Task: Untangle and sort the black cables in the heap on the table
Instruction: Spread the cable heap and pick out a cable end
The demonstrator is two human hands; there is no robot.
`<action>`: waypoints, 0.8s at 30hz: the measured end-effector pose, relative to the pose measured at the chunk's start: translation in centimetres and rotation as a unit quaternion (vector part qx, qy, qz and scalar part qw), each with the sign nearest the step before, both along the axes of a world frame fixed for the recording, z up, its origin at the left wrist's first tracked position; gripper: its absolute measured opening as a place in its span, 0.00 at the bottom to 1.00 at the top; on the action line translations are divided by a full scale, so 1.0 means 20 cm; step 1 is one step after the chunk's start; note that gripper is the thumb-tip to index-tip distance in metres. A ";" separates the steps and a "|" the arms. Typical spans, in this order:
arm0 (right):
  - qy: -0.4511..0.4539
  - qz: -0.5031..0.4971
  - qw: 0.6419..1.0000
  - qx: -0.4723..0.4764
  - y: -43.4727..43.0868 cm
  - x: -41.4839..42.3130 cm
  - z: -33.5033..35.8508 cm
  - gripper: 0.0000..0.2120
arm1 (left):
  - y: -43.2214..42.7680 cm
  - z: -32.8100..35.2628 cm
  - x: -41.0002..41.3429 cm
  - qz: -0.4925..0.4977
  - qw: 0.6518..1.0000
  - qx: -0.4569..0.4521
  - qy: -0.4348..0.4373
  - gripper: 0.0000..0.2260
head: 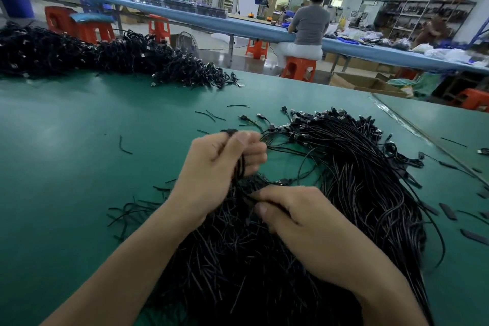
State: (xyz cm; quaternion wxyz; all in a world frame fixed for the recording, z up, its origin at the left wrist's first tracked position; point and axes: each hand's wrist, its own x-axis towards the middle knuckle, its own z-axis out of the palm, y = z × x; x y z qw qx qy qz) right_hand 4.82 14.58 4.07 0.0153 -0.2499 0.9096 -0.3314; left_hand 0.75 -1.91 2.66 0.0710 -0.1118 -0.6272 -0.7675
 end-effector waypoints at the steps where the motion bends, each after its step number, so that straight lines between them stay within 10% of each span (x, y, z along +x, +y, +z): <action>1: 0.021 -0.010 1.000 0.000 0.01 0.00 0.01 0.09 | 0.01 -0.01 0.01 0.004 0.996 -0.085 0.009 0.11; 4: 0.084 -0.058 0.994 -0.028 0.07 -0.01 0.03 0.04 | 0.04 0.00 0.04 -0.048 0.962 -0.269 0.005 0.18; 9: 0.147 -0.076 0.978 -0.126 0.06 -0.02 0.02 0.07 | 0.04 0.05 0.08 -0.119 0.942 -0.304 -0.075 0.24; 18: -0.011 0.011 0.961 -0.274 0.06 -0.06 0.01 0.04 | -0.02 0.08 0.09 -0.272 0.938 -0.155 -0.148 0.24; 24: 0.032 -0.026 0.976 -0.213 0.08 -0.06 0.00 0.07 | 0.04 0.03 0.07 -0.139 0.962 -0.217 -0.085 0.23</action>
